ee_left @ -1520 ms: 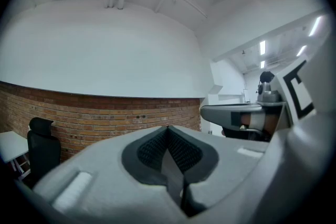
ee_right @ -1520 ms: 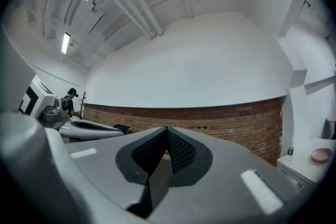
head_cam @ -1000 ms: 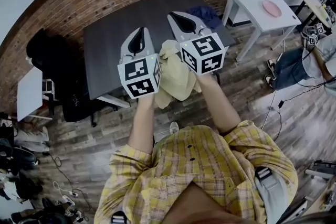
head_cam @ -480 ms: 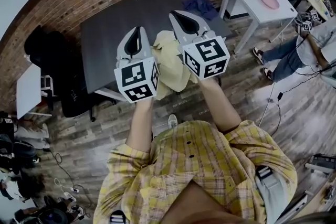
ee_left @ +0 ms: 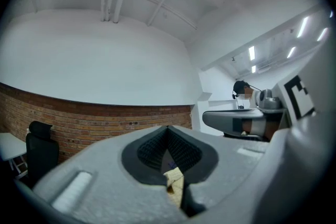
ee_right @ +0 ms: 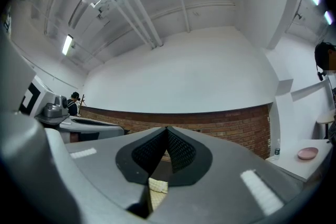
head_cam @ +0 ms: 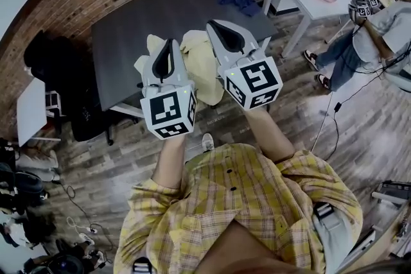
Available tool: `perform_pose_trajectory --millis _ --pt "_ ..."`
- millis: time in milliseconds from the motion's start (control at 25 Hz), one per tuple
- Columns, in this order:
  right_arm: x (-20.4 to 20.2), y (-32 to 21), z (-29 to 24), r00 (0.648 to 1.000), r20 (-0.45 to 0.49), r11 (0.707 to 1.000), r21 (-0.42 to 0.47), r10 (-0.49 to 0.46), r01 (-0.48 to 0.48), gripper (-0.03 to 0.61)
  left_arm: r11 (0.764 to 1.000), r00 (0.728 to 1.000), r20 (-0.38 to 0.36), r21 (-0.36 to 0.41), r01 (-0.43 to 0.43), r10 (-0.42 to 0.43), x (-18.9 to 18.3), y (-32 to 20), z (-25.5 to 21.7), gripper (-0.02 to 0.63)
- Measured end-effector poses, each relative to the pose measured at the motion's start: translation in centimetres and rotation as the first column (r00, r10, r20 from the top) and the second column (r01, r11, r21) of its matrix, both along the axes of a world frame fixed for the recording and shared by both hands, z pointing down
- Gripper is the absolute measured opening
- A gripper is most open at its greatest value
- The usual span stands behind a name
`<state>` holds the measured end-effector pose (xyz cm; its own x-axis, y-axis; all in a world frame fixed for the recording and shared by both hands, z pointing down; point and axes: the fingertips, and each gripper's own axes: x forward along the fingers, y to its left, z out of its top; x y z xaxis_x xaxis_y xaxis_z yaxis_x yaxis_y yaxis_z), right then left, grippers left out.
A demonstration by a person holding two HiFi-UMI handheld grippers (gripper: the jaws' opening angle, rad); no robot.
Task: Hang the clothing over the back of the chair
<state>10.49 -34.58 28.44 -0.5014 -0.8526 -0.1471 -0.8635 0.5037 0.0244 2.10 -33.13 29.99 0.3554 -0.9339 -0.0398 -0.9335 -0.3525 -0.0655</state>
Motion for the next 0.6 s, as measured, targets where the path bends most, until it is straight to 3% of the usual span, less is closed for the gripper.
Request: perform_pose_trajectory --millis 600 --pt "1.1 3.8 1.9 0.998 0.021 0.999 -0.006 0.052 -0.052 0.0 1.0 0.999 -0.021 0.011 -0.029 0.029 0.4 4.0 1.4 -0.002"
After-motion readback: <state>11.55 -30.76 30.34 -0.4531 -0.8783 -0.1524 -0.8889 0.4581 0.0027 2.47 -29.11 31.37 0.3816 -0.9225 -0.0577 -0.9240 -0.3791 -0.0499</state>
